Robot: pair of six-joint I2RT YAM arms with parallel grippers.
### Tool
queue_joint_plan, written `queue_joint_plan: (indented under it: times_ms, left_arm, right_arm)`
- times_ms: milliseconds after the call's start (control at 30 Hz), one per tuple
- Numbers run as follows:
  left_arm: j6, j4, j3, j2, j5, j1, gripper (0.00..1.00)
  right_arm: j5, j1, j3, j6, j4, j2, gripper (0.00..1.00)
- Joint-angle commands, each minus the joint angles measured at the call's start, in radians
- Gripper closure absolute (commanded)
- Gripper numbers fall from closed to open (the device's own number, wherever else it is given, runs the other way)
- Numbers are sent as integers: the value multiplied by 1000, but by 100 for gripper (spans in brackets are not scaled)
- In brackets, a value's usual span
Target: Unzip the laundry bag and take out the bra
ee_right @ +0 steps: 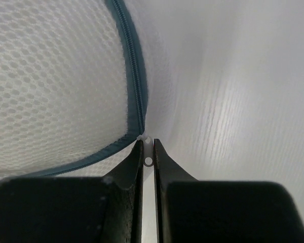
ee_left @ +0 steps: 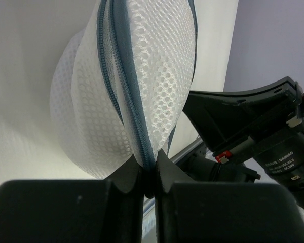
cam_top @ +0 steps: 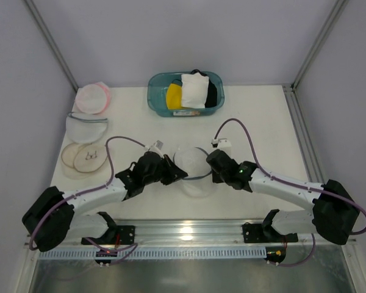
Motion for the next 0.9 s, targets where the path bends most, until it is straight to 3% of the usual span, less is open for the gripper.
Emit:
queue_joint_plan:
  times_ms: [0,200,300,433,467,533,667,767,867]
  left_arm:
    - [114,-44,47,22,71,37,100]
    - [208,-38,149,152,162,92,100]
    - [250,40,179,217,164,119,93]
    - [239,140,216,327,194,149,31]
    - [230,164,227,364,199,153,24]
    - [199,175,231,388,197,153,14]
    - [120,242,153,357,150,152,8]
    - [74,255,49,229,89,144,4]
    - [52,142,-12,45,-25,110,3]
  right_arm:
    - [266,-63,18,-34,-96,13,96]
    - [242,-95,43,-72,-65,-2,96]
    - [202,-94,29,-77,-55,-44,96]
    - [136,-94,-6,-68,-44,-88,96]
    - [125,-92,-17,-65,-42,-96,96]
    - [99,-94,-29,-58,-38,-101,96]
    - [55,-91,-46,-57,-22,-110,96]
    - [7,-82,-61,-57,-3,-133,96]
    - [-84,-72,-98,-77,66,-183,96]
